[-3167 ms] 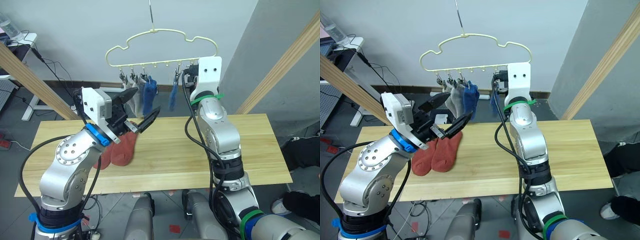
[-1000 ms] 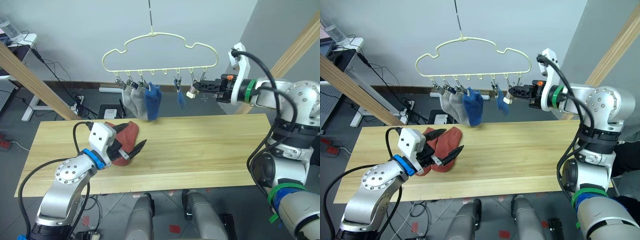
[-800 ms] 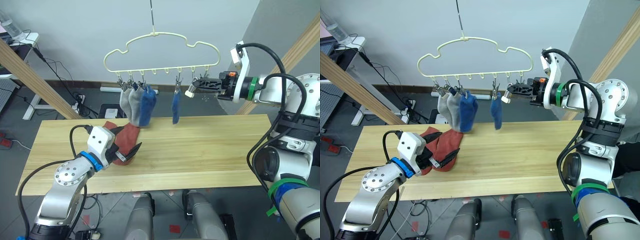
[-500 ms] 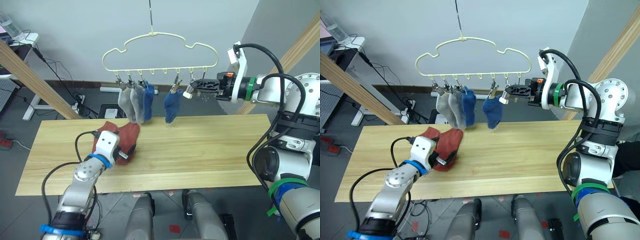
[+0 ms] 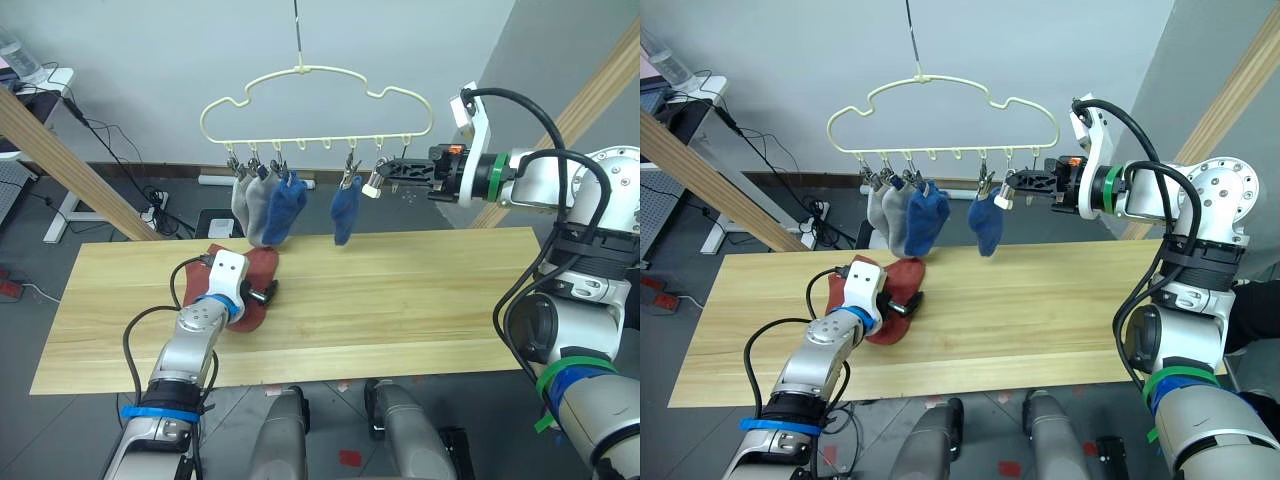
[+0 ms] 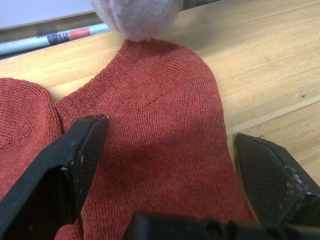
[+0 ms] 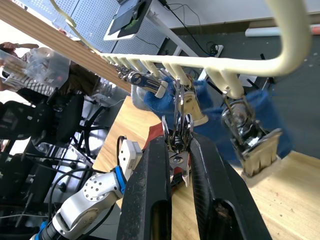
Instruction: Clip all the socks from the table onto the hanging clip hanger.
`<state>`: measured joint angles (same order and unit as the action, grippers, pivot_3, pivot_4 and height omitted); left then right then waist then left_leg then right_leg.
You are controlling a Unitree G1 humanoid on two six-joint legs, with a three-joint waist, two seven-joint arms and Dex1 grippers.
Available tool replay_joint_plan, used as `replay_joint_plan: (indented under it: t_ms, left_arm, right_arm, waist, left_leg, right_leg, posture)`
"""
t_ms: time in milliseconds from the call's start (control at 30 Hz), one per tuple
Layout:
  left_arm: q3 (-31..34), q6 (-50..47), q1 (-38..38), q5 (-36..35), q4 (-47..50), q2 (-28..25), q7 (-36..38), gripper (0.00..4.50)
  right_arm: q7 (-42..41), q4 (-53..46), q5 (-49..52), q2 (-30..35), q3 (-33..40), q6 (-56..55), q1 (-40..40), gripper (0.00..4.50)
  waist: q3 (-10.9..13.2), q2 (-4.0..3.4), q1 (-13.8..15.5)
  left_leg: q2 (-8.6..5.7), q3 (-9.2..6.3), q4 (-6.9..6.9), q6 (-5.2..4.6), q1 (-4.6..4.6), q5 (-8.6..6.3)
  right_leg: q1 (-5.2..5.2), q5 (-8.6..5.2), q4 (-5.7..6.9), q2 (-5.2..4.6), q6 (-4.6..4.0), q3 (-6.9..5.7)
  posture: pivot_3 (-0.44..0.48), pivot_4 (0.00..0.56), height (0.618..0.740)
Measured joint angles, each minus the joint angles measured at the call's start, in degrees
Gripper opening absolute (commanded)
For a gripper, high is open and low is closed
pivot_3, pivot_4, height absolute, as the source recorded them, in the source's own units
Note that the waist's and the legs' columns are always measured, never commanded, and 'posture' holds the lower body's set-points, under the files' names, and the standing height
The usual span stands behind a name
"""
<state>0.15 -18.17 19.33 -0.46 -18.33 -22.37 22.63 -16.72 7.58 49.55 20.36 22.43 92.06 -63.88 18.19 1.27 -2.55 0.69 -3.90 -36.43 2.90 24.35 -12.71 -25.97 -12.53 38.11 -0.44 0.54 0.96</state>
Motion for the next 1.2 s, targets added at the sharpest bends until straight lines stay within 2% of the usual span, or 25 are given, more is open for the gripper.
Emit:
replay_joint_plan:
  t_ms: [200, 300, 467, 600, 733, 1033, 1133, 1200]
  left_arm:
    - [0.5, -4.1, -0.6, -1.8, 2.3, 0.9, 0.6, 2.43]
    - [0.9, -5.7, -1.5, -2.7, 3.9, 0.9, 0.7, 1.96]
    - [2.0, -8.0, -2.0, -3.9, 5.1, 0.8, 0.8, 1.74]
    - [2.6, -9.3, -3.3, -4.9, 7.0, 0.3, 1.9, 1.02]
    - [2.3, -10.8, -5.2, -5.3, 10.0, -0.6, 3.6, 0.13]
    - [1.5, -15.4, -9.8, -8.5, 20.8, -4.6, 10.0, 0.03]
    - [1.4, -13.2, -11.2, -10.7, 26.2, -5.8, 13.8, 0.03]
    - [1.0, -7.7, -13.5, -11.9, 31.8, -8.5, 18.7, 0.03]
  right_arm:
    - [1.2, 0.0, 0.9, 0.0, 0.1, 0.0, 0.0, 0.20]
    - [1.9, 0.0, 0.9, -0.1, 0.4, 0.0, 0.0, 0.20]
    - [2.1, 0.1, 0.9, -0.3, 0.7, 0.0, 0.0, 0.20]
    - [2.1, 0.1, 0.9, -0.4, 0.9, 0.0, 0.0, 0.20]
    - [2.1, 0.1, 0.9, -0.6, 0.9, 0.0, 0.0, 0.20]
    - [2.2, 0.1, 0.9, -0.6, 1.0, 0.0, 0.0, 0.20]
    - [2.3, 0.1, 1.3, -0.6, 1.0, 0.0, 0.0, 0.20]
    - [2.4, 0.1, 1.9, -0.2, 1.0, 0.0, 0.2, 0.20]
  waist:
    - [0.0, 0.00, -0.4]
    - [0.0, 0.00, -0.7]
    - [0.0, 0.00, -0.7]
    - [0.0, 0.00, -0.7]
    - [0.0, 0.00, -0.7]
    - [0.0, 0.00, -0.7]
    - [0.0, 0.00, -0.7]
    - [0.0, 0.00, -0.6]
  left_leg:
    - [0.00, 0.01, -0.08, 0.00, -0.03, 0.00]
    - [0.01, 0.01, -0.08, 0.00, -0.03, 0.00]
    - [0.00, 0.01, -0.08, 0.00, -0.03, 0.00]
    - [0.01, 0.01, -0.06, 0.00, -0.03, 0.00]
    - [0.01, 0.01, -0.06, 0.00, 0.00, 0.00]
    - [0.02, 0.00, -0.04, 0.00, 0.08, 0.00]
    - [0.02, 0.01, -0.04, 0.00, 0.13, 0.00]
    - [0.04, 0.01, -0.02, 0.00, 0.23, 0.00]
  right_leg:
    - [0.06, -0.02, -0.01, 0.01, 0.03, 0.01]
    - [0.06, -0.01, -0.01, 0.01, 0.02, 0.01]
    - [0.06, -0.02, -0.01, 0.02, 0.04, 0.01]
    - [0.06, -0.02, -0.03, 0.02, 0.04, 0.01]
    - [0.05, -0.03, -0.07, 0.01, 0.05, 0.01]
    - [-0.02, -0.08, -0.11, 0.01, 0.14, 0.00]
    - [-0.06, -0.04, -0.14, 0.00, 0.07, 0.00]
    - [-0.17, 0.00, -0.15, -0.01, 0.00, 0.01]
  posture:
    - [-0.046, 0.348, 0.740]
    - [-0.042, 0.346, 0.740]
    - [-0.038, 0.341, 0.740]
    - [-0.034, 0.335, 0.740]
    - [-0.033, 0.332, 0.740]
    - [-0.031, 0.317, 0.740]
    - [-0.030, 0.316, 0.740]
    - [-0.031, 0.316, 0.740]
